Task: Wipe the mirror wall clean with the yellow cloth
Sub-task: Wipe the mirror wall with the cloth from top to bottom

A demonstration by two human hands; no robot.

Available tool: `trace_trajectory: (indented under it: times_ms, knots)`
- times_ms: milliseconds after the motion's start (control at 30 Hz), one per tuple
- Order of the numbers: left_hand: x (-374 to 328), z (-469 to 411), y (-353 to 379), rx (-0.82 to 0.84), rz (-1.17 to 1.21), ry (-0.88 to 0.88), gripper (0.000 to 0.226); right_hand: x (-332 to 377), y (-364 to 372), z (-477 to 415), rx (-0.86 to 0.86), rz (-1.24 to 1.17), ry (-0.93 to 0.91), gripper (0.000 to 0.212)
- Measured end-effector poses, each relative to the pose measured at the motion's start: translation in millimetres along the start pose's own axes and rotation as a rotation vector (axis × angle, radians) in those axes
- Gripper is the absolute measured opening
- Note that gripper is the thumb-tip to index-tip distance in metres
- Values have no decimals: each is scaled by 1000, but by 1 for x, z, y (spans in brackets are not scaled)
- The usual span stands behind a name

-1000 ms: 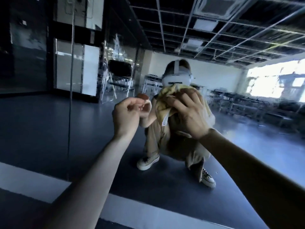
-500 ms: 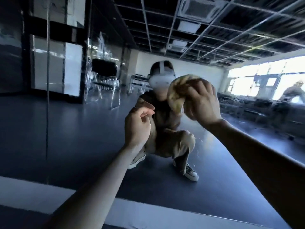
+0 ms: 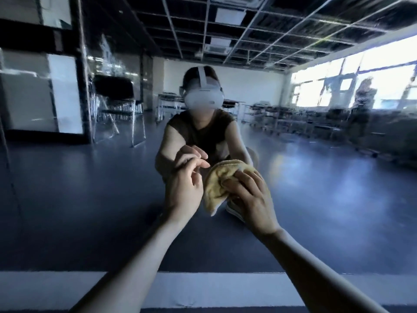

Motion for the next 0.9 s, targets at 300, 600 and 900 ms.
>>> trace_trajectory:
  times_ms: [300,600,900]
  knots:
    - [-43,-3,5,-92,72,174,36,-31,-100,-125,-375,-28,187,43]
    - [-52,25,35,89,5,388,29,-33,-41,16,-259,-13,174,38]
    - [-95,37,100,80,-52,273,43,-49,-86,19,-320,-50,335,48]
Point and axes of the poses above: each hand's wrist, its own z-axis away from the middle knuckle, its own y-axis out of the palm, x = y × z, the point moved 10 cm from there along -z, towards the middle knuckle, and after that the axes turned 11 degrees about -z, right-handed, at the moved point
